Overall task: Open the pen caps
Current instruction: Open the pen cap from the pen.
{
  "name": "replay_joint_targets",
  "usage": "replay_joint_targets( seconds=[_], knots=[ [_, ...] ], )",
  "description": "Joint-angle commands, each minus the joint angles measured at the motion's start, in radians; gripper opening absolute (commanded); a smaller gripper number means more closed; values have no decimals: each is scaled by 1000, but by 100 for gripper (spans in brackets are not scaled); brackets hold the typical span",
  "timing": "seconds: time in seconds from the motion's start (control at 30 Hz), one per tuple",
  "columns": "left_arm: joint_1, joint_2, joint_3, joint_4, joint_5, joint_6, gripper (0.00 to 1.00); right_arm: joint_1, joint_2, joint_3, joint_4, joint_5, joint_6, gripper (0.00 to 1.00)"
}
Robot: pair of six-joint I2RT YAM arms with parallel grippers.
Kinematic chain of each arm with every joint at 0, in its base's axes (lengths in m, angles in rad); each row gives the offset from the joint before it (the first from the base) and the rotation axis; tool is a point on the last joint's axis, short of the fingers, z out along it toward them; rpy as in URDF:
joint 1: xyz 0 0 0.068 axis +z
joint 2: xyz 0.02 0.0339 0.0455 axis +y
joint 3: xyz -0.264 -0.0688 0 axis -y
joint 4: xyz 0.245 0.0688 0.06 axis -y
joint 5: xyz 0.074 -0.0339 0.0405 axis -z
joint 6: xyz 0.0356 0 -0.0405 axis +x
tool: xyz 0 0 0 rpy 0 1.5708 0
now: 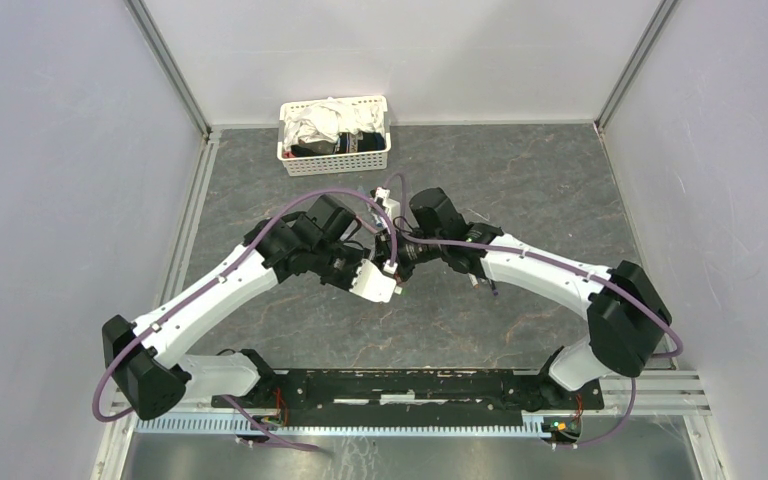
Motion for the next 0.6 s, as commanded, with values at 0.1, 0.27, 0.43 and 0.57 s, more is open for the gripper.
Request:
replay_joint_targets(
  seconds=[0.1, 0.27, 0.43, 0.57],
  knots=[
    [-6, 27, 36, -6, -78, 31, 16, 5, -9, 54, 2, -41, -85, 0],
    [-6, 45, 27, -15, -120, 41, 34, 5, -28, 27, -19, -35, -119, 0],
    [-6, 43, 16, -16, -121, 50, 42, 5, -35, 8, -17, -44, -128, 0],
    [-6, 46, 30, 10, -99, 23, 31, 4, -28, 12, -11, -49, -126, 0]
  ],
)
